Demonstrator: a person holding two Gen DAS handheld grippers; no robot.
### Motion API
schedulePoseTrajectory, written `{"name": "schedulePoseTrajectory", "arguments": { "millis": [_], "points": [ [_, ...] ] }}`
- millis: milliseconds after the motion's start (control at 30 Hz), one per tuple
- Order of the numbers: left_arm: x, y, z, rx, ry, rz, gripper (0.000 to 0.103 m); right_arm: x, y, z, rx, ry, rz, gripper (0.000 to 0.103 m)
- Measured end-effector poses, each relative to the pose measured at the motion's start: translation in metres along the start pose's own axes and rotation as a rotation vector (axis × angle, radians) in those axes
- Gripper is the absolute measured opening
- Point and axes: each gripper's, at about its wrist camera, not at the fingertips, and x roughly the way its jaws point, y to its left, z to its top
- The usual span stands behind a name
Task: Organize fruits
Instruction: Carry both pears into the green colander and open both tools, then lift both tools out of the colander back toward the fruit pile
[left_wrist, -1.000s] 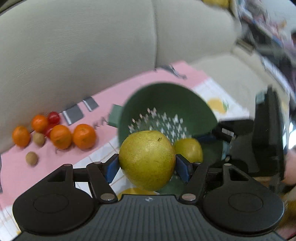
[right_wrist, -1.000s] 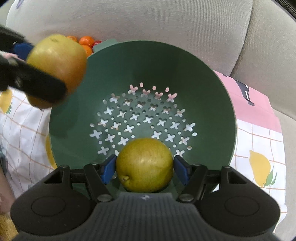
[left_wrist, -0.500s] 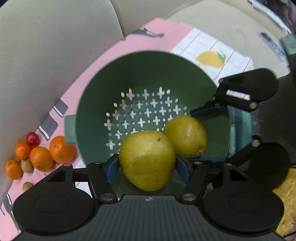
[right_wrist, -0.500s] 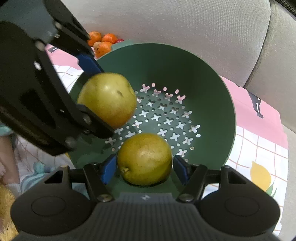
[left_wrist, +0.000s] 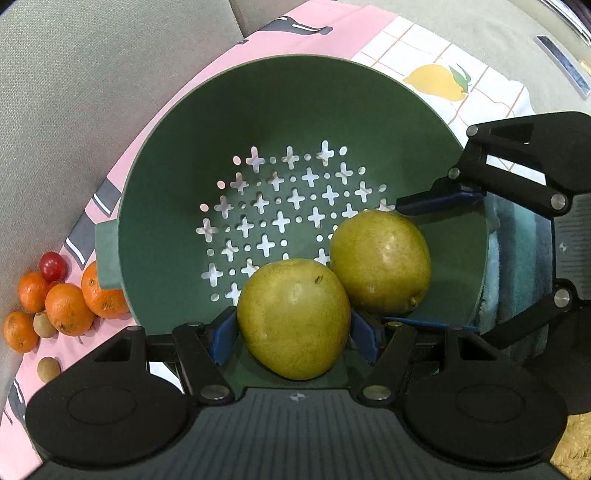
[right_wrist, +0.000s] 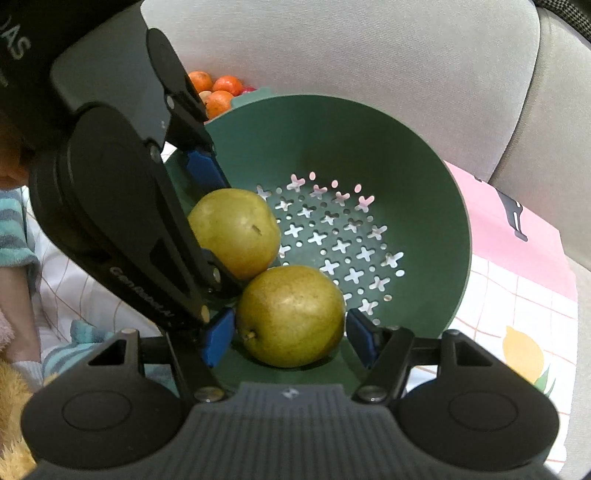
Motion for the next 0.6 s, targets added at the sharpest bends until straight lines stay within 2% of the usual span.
{"name": "schedulePoseTrajectory", "arguments": {
  "millis": [300, 433, 600],
  "points": [
    [-0.008, -0.003, -0.003, -0.015, -0.013, 0.007, 0.079, -0.01, 0.005, 0.001, 0.014, 0.013, -0.021, 0.073],
    [-0.023, -0.004, -0.007, -0.026, -0.052, 0.01, 0.079, -0.013, 0.006, 0.003, 0.05, 0.015, -0.021, 0.074],
    [-0.046, -0.003, -0.02, -0.062, -0.119, 0.014, 0.079, -0.02, 0.011, 0.007, 0.051, 0.015, -0.066, 0.079]
  ]
}}
